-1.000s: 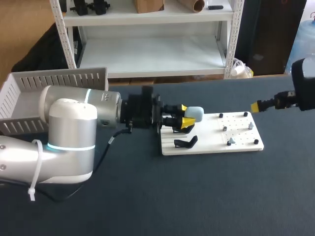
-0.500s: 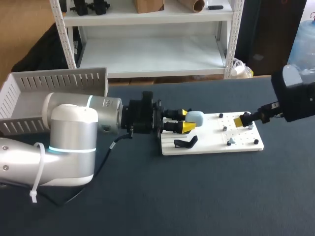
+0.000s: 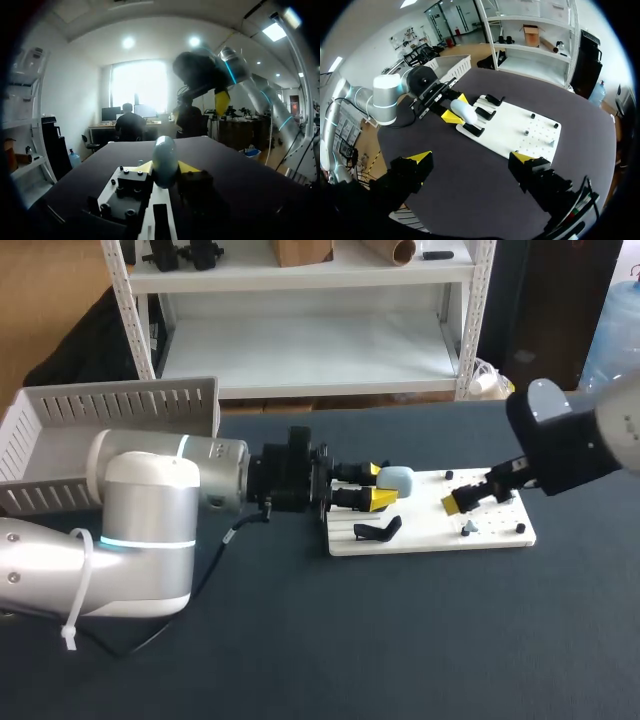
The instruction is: Pick up each earbud case from the left stands, insert the matching earbuds, close the lid, and place the case in the box.
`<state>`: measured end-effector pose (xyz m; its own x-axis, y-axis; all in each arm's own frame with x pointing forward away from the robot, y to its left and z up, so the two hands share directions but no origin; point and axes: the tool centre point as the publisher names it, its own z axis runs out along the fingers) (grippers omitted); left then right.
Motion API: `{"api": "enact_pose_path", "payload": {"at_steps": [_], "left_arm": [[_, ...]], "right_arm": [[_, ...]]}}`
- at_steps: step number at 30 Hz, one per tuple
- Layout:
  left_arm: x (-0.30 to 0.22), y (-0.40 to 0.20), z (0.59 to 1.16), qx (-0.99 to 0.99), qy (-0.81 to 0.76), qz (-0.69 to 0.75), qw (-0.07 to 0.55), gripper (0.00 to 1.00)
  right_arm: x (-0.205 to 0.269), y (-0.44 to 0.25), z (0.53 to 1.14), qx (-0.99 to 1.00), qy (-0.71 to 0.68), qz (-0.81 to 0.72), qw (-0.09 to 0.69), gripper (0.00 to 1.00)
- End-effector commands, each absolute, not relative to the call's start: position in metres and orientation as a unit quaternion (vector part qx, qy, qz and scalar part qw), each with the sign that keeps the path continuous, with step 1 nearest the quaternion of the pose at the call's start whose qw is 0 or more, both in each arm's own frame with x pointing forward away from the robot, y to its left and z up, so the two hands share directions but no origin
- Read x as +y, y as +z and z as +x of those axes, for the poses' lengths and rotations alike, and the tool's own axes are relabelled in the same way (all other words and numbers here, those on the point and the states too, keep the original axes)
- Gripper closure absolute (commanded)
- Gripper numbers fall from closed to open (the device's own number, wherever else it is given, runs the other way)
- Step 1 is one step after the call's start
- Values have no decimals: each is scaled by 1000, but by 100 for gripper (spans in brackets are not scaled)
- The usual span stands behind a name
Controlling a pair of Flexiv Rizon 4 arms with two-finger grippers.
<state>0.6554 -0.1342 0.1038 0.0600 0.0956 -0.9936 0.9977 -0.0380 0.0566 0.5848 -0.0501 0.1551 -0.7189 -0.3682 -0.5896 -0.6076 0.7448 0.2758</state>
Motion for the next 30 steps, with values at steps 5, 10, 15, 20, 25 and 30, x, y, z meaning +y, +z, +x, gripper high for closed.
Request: {"api": "enact_pose_path", "payload": {"at_steps": [5, 10, 15, 20, 25, 30], "left_arm": [[-134, 103, 657, 498, -471, 547, 481, 100], [-134, 103, 657, 498, -471, 547, 481, 100], [-134, 103, 657, 498, -471, 547, 481, 100], [-134, 103, 657, 498, -471, 547, 481, 100], [-134, 103, 657, 498, -471, 547, 481, 100], [-134, 103, 657, 498, -471, 547, 481, 100]], "right_arm": [[-24, 148, 593, 898, 237, -275, 250, 0], [-10, 143, 597, 898, 238, -277, 246, 0], [-1, 139, 602, 899, 237, -277, 242, 0], [1, 136, 609, 903, 234, -269, 240, 0], [1, 131, 615, 907, 233, -259, 236, 0], [-1, 125, 624, 911, 237, -239, 237, 0]]}}
